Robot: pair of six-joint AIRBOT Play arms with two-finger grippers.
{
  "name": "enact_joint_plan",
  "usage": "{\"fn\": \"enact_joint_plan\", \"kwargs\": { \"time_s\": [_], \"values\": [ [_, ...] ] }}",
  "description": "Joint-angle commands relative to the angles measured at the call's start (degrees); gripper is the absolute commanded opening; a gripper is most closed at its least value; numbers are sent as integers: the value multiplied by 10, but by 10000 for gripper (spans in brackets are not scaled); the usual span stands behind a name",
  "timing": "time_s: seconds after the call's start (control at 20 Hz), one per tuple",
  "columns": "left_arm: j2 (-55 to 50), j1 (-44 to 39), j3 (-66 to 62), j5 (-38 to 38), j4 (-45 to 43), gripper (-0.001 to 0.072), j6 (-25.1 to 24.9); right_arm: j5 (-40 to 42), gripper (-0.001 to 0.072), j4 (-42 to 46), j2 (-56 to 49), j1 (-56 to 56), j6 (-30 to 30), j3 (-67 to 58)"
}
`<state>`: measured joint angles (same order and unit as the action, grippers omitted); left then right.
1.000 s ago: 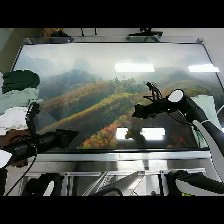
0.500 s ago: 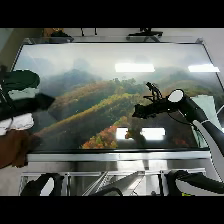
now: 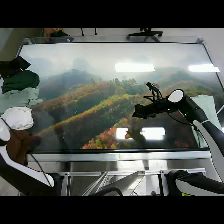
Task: Fold the shirts.
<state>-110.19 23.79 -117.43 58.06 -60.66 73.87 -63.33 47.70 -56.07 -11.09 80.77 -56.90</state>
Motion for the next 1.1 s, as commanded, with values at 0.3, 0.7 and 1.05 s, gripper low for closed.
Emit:
{"fn": "enact_joint_plan", "kwargs": {
  "time_s": [0.3, 0.7, 1.05],
  "values": [
    [-183, 32, 20, -400, -29, 709, -54, 5, 31, 0, 0, -1, 0, 0],
    [-227, 67, 16, -371, -134, 573, -59, 3, 31, 0, 0, -1, 0, 0],
    [-217, 55, -19, -294, -128, 13, -59, 3, 31, 0, 0, -1, 0, 0]
  ]
}}
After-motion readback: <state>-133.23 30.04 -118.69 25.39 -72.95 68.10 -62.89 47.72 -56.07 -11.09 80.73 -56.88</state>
